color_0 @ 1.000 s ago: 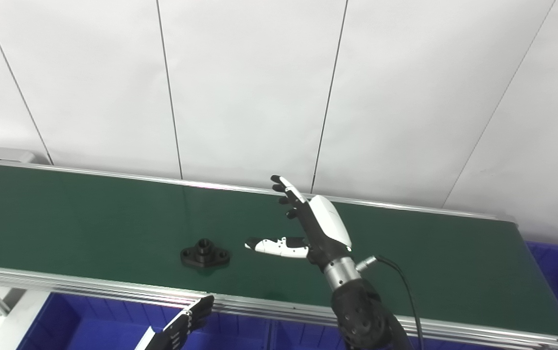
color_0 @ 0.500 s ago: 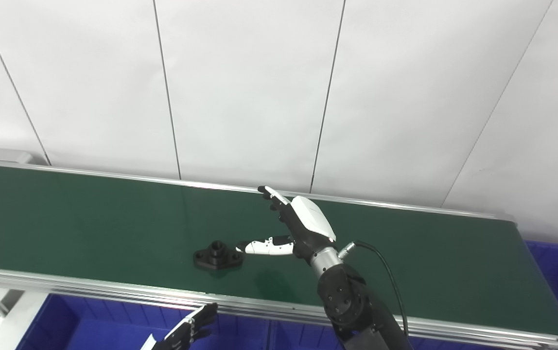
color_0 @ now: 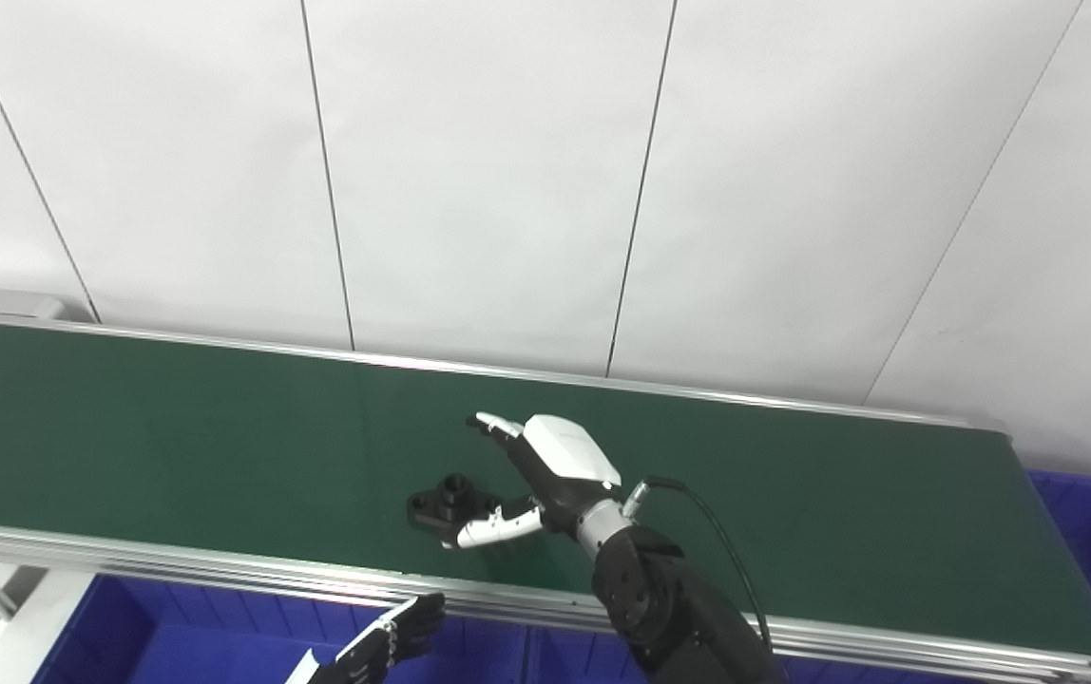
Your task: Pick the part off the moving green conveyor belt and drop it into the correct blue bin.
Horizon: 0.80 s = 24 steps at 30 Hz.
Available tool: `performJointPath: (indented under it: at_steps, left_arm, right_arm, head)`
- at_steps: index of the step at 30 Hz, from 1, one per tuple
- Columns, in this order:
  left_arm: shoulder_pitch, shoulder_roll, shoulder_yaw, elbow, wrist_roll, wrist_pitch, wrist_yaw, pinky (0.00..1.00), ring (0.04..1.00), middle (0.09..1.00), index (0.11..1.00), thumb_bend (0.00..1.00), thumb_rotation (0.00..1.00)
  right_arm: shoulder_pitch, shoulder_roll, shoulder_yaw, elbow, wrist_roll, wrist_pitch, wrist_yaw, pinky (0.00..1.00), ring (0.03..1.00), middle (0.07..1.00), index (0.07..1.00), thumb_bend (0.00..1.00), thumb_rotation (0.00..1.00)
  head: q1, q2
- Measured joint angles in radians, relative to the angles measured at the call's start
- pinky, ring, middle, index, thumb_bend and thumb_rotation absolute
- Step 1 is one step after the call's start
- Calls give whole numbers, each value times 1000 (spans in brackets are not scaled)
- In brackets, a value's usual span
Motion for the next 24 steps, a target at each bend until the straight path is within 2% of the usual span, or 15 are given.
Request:
performJointPath:
  at_steps: [5,12,20,24]
  left_arm:
    - [2,-1,1,0,-4,0,-6,879,897,898,884,790,398]
    - [9,-3,0,-2,-4,0,-7,884,906,904,890,789,427]
    - [15,-4,-3,-13,-3,0,-7,871,905,909,895,787,442]
    - [23,-4,-6,-33,-3,0,-7,881,909,911,897,778,430]
  right_arm:
    - [-33,1,41,91,-26,-15,-31,823,846,875,897,817,402]
    - [-50,-2,64,205,-30,-37,-65,828,845,872,895,797,346]
    - [-71,-18,84,244,-39,-65,-98,801,830,859,881,739,300]
    - [-71,-31,96,246,-45,-72,-101,717,795,836,843,669,178]
  head:
    - [5,8]
    - [15,15]
    - [25,31]
    - [26,41]
